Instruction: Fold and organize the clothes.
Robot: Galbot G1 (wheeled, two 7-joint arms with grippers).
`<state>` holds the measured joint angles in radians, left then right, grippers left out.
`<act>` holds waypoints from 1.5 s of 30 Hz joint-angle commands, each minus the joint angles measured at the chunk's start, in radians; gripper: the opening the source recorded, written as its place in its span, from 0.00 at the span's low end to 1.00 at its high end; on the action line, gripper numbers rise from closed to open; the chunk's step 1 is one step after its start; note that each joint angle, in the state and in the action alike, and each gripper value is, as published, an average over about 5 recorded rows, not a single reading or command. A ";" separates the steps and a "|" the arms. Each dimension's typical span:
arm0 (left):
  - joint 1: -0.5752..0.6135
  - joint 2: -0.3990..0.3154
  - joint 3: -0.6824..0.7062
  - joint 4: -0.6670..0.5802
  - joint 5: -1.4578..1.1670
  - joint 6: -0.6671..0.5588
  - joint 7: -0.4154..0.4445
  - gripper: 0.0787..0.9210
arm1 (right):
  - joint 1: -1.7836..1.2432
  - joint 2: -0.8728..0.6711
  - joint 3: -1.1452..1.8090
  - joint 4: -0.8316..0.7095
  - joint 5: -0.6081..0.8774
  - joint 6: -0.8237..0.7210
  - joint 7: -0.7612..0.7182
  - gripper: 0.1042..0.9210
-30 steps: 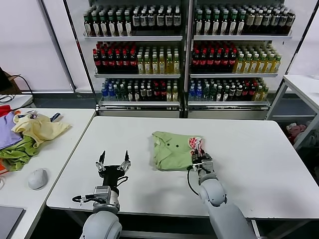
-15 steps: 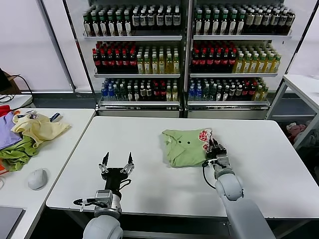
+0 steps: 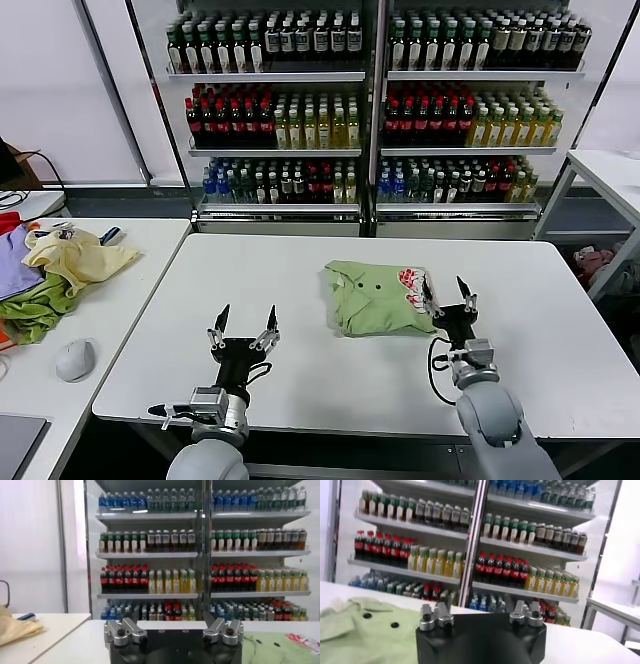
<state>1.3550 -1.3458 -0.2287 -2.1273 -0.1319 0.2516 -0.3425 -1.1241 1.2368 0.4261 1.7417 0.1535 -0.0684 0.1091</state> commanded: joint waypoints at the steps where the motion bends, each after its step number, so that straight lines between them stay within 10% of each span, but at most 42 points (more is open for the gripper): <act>1: 0.025 0.003 -0.002 -0.033 -0.019 -0.003 0.033 0.88 | -0.254 -0.004 0.125 0.282 0.111 0.005 -0.011 0.81; 45: 0.086 -0.002 -0.014 -0.083 -0.045 -0.008 0.115 0.88 | -0.369 0.011 0.148 0.384 0.051 -0.038 0.022 0.88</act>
<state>1.4395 -1.3491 -0.2423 -2.2076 -0.1759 0.2439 -0.2312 -1.4869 1.2427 0.5723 2.1137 0.2205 -0.1062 0.1256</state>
